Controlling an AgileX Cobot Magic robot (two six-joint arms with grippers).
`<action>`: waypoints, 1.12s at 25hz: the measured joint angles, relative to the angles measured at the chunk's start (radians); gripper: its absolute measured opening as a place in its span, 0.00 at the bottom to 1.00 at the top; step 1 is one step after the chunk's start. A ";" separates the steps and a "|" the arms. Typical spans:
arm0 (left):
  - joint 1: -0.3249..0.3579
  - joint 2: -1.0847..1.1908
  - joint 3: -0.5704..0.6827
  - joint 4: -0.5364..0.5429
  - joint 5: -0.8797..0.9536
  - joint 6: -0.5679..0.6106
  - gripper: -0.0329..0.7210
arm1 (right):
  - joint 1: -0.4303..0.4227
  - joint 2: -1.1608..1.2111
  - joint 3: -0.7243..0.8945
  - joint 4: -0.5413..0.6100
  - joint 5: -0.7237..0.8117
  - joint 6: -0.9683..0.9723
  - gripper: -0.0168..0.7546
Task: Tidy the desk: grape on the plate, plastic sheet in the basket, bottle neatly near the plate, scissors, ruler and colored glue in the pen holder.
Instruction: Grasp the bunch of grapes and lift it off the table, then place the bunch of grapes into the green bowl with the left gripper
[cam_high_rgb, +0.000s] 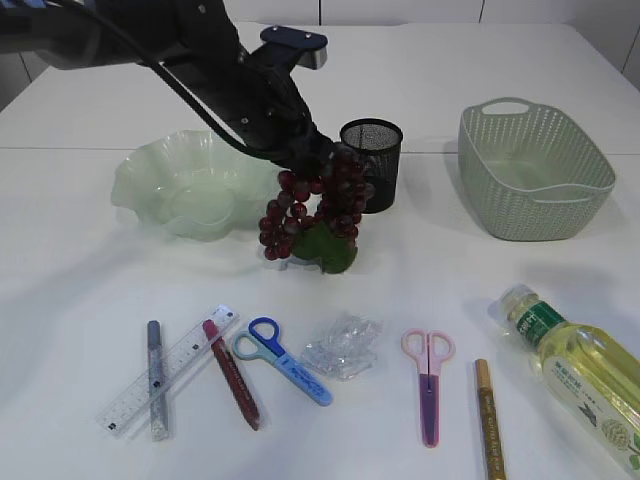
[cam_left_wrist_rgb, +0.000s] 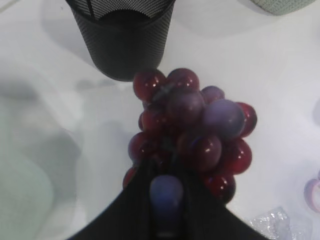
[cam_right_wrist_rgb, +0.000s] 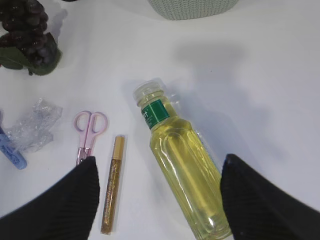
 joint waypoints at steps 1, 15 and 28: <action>0.000 -0.012 0.000 0.007 0.002 0.000 0.13 | 0.000 0.000 0.000 0.000 0.000 0.000 0.78; 0.000 -0.234 0.000 0.107 0.062 -0.015 0.13 | 0.000 0.000 0.000 0.000 0.000 -0.008 0.78; 0.156 -0.313 0.002 0.149 0.004 -0.037 0.13 | 0.000 0.000 0.000 0.000 0.002 -0.015 0.78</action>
